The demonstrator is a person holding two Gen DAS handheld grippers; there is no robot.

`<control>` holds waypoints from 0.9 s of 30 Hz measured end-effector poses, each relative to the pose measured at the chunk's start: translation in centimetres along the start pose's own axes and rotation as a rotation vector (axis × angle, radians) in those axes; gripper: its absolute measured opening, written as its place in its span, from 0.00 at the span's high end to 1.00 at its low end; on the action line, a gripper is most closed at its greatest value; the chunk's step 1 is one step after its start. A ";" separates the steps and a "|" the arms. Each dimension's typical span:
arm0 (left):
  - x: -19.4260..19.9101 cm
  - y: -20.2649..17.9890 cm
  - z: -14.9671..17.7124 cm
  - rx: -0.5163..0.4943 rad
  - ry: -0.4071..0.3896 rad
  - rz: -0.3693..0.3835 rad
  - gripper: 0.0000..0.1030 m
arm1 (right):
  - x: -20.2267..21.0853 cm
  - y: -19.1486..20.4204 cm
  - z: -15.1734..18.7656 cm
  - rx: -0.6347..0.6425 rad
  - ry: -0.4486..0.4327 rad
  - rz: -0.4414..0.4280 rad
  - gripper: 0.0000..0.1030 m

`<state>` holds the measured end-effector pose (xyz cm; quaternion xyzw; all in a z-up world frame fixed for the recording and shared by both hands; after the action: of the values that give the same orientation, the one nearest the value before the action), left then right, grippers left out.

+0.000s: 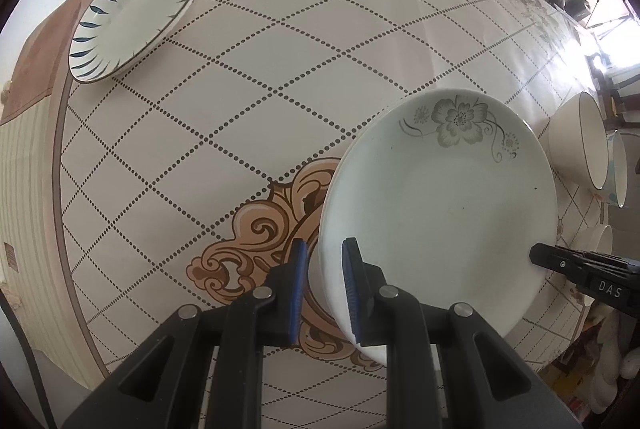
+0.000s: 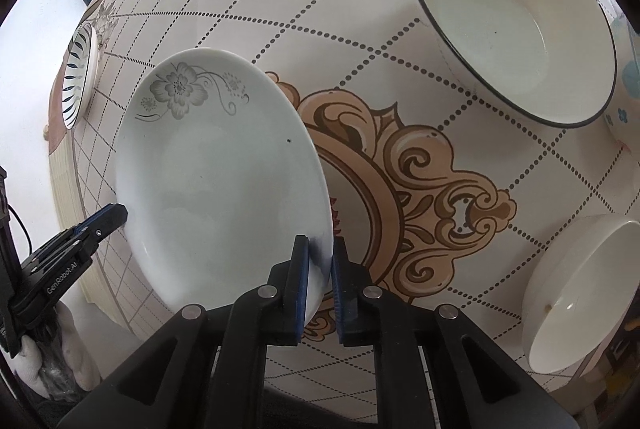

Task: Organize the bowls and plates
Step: 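Open both grippers and withdraw from the plate stack, then reach both grippers to the blue-striped plate rim and close them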

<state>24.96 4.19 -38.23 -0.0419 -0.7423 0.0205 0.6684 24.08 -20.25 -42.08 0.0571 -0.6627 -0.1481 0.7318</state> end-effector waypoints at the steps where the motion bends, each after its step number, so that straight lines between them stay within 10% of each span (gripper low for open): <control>1: 0.7 0.1 -0.1 0.004 -0.019 0.004 0.83 | 0.1 0.3 0.1 0.008 -0.002 0.004 0.83; 5: 3.8 1.1 -1.3 0.026 -0.116 0.011 0.70 | 1.5 2.1 0.4 0.046 -0.058 0.036 0.32; 12: 6.8 5.3 -4.9 0.085 -0.202 0.023 0.52 | 6.0 8.0 -2.4 0.112 -0.225 0.011 0.03; 27: 3.2 27.0 -15.1 0.384 -0.152 0.001 0.53 | -0.8 30.6 -17.0 0.266 -0.134 -0.151 0.03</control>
<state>40.53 30.93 -35.80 0.0875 -0.7731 0.1650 0.6062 45.16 7.16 -36.22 0.1932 -0.7176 -0.1172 0.6588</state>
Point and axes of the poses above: each gripper's, at about its wrist camera, not at the fingertips, and x roughly against the way its jaws point, y to its left, z to its underside, the point moved 4 cm from there along -x, roughly the way its jaws point, and after that the axes turned 4 degrees about -y, right-handed, at the moved point
